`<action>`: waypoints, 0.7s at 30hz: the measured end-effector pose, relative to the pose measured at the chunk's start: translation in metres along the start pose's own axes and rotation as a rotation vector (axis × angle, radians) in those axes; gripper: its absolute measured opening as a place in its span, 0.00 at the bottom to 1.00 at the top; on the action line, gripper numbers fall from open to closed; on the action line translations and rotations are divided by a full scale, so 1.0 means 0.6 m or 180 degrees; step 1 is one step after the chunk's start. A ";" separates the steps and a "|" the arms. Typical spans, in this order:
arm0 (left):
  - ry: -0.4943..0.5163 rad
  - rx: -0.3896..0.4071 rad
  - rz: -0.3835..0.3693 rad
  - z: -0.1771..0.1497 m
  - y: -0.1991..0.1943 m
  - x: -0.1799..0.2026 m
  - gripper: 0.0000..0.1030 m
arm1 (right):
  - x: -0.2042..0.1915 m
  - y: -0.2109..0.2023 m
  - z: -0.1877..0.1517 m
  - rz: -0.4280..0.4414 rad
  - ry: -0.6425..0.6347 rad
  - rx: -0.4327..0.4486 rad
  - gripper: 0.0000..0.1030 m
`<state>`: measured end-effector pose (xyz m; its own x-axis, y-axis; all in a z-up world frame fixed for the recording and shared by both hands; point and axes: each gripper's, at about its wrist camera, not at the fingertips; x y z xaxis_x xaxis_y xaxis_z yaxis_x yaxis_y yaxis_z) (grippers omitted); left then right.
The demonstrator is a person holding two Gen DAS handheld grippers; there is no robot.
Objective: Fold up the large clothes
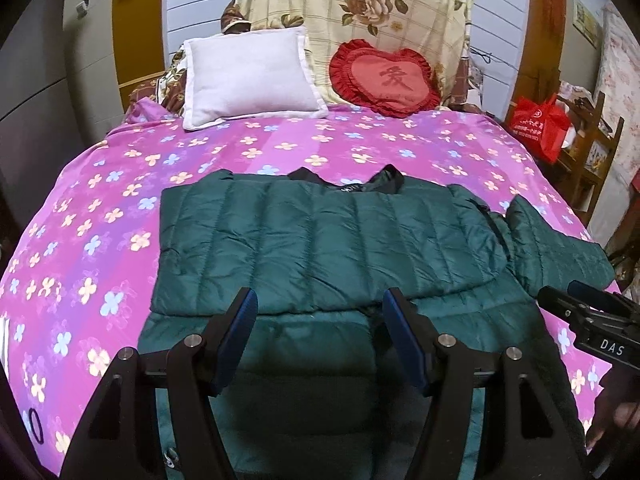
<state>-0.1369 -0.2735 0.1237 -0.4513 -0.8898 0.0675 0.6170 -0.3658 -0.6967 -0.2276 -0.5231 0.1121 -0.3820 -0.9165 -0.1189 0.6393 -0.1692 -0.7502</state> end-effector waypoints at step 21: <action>0.0164 0.0061 -0.0077 -0.004 -0.023 0.096 0.45 | 0.099 -0.048 -0.021 -0.0180 0.0143 0.0088 0.84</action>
<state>-0.1728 -0.3191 0.1354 -0.4985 -0.8656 0.0470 0.6175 -0.3927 -0.6815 -0.2771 -0.5678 0.1187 -0.4473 -0.8880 -0.1065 0.6339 -0.2307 -0.7382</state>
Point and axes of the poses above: each gripper's, at about its wrist camera, not at the fingertips, and y roughly the way its jaws point, x to its right, z to its top, and after that the axes turned 1 degree about x, right-handed
